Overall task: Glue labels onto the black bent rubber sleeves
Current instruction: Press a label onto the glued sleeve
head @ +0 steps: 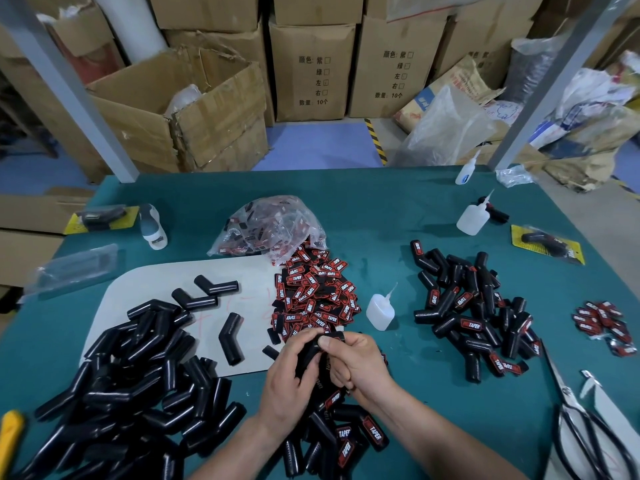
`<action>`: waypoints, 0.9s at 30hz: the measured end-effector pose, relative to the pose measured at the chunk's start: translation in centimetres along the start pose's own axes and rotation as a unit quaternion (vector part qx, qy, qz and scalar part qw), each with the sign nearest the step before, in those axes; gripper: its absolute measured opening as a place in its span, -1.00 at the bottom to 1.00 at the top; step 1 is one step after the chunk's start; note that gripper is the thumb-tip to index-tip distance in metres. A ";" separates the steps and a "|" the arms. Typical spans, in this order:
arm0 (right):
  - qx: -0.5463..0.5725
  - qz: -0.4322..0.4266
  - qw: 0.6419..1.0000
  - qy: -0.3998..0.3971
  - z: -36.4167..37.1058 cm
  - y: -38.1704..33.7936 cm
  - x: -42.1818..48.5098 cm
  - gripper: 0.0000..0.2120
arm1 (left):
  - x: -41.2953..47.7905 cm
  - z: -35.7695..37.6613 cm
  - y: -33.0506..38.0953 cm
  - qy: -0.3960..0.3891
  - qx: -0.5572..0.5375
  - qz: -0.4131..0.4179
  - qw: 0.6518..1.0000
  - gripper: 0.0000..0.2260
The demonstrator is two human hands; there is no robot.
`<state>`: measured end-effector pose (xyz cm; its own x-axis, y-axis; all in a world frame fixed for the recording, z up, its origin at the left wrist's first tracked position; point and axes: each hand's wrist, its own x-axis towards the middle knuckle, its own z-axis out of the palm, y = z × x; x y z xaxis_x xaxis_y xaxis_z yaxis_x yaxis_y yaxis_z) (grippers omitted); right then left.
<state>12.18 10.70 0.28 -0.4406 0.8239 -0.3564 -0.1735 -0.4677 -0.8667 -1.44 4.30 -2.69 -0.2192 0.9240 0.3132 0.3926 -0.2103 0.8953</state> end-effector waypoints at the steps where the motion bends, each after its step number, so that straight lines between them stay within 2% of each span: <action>1: 0.000 0.001 1.000 -0.001 0.0 0.0 0.0 -0.73 | 0.0 0.0 0.1 0.000 -0.005 -0.005 1.000 -0.54; 6: -0.003 0.005 1.000 0.005 0.1 0.2 0.0 -0.64 | 0.0 -0.2 0.4 0.016 -0.067 -0.042 0.997 -0.64; 10: -0.051 0.030 0.998 0.003 0.0 -0.1 0.4 -0.41 | 0.4 -0.4 0.3 0.045 -0.105 -0.067 0.991 -0.73; 12: -0.042 0.047 0.998 -0.001 -0.1 -0.3 0.7 -0.45 | 0.8 -0.4 0.0 0.066 -0.129 -0.092 0.985 -0.76; 15: -0.042 0.023 0.999 0.007 -0.5 -0.3 1.0 -0.78 | 1.3 -0.5 -0.3 0.099 -0.154 -0.134 0.974 -0.71; 16: -0.071 0.007 0.997 0.010 -0.7 -0.2 1.0 -0.81 | 1.4 -0.6 -0.1 0.097 -0.155 -0.134 0.974 -0.69; 20: -0.173 -0.039 0.984 0.003 -0.6 0.4 0.6 -0.75 | 0.7 -0.4 0.7 0.043 -0.174 -0.114 0.977 -0.72; 27: -0.148 -0.066 0.986 0.032 -0.8 1.1 0.5 -0.67 | 0.2 -0.1 0.8 0.015 -0.209 -0.124 0.970 -0.70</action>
<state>12.47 10.89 -1.17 -0.3736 0.8942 -0.2467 0.0429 -0.2490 -0.9675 -1.23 4.28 -1.84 -0.2883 0.9546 0.0749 -0.0706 -0.0992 0.9926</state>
